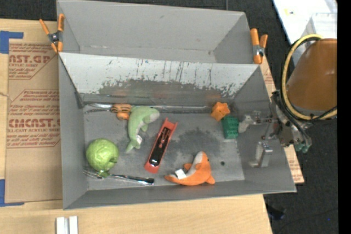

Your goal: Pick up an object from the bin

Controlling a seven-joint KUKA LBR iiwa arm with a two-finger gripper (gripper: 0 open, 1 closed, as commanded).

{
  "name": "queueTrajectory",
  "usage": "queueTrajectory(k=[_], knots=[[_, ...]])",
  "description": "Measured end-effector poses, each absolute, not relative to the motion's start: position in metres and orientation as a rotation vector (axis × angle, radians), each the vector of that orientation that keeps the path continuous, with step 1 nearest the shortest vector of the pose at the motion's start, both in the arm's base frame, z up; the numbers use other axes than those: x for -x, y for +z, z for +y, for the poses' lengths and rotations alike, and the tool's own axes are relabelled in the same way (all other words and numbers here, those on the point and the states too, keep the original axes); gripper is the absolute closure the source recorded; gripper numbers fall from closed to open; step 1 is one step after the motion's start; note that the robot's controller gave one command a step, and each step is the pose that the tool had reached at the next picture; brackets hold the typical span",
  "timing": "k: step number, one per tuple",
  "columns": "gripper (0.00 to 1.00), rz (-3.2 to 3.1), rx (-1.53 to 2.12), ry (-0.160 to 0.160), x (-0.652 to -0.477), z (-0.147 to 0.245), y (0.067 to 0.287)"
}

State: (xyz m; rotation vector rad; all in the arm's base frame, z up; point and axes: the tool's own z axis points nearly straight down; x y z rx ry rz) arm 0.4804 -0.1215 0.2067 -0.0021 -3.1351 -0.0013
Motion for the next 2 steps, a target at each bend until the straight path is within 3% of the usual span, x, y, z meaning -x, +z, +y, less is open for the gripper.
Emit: queueTrajectory(k=[1, 2], knots=[[0.0, -3.143, -0.002, 0.001, -0.482, -0.121, 0.211], [0.0, -3.119, -0.432, 0.004, -0.487, -0.098, 0.143]])
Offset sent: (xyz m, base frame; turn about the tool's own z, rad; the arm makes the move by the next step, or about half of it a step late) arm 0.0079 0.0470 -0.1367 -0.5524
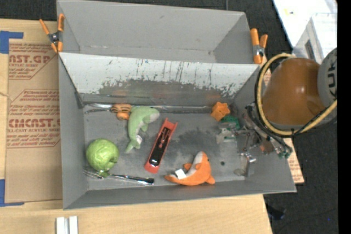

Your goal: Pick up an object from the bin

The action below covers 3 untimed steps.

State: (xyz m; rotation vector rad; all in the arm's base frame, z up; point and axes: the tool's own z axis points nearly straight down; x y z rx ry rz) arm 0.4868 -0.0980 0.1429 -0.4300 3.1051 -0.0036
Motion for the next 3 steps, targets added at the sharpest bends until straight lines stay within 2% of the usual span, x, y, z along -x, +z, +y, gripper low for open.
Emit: queueTrajectory(k=[1, 2, 3], knots=[[0.0, 3.047, 0.749, 0.002, -0.483, -0.036, 0.109], [0.0, 2.95, 1.084, -0.001, -0.485, -0.012, 0.102], [0.0, 2.871, 1.24, -0.008, -0.484, -0.027, 0.07]])
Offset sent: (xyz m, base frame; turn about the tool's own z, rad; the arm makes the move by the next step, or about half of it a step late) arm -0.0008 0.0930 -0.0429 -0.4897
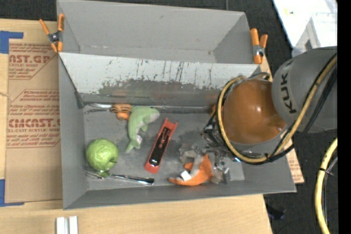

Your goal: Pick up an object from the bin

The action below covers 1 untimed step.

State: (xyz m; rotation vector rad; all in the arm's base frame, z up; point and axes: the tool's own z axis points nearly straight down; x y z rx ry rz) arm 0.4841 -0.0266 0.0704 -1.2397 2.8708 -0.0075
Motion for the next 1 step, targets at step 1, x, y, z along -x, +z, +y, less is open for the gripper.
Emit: queueTrajectory(k=[1], knots=[[1.0, 2.577, 1.785, -0.002, -0.4814, -0.0276, 0.0699]])
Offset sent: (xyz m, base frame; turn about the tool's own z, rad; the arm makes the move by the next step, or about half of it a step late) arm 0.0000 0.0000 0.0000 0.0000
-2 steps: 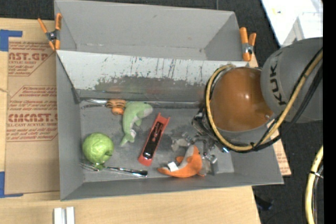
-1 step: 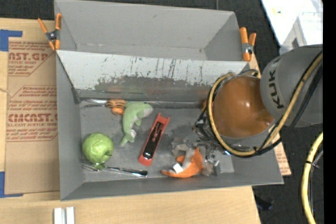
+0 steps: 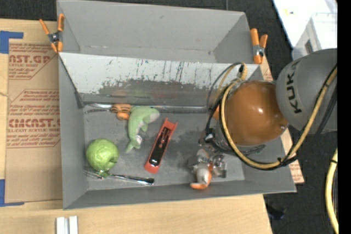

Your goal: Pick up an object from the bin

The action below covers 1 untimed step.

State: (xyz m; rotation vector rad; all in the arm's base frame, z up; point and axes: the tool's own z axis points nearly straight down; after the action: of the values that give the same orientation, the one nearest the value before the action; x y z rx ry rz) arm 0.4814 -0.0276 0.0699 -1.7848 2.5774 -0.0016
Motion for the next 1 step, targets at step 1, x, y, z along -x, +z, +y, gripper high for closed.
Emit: queueTrajectory(k=[1], knots=[[1.0, 2.578, 1.784, -0.001, -0.4813, -0.0276, 0.0699]])
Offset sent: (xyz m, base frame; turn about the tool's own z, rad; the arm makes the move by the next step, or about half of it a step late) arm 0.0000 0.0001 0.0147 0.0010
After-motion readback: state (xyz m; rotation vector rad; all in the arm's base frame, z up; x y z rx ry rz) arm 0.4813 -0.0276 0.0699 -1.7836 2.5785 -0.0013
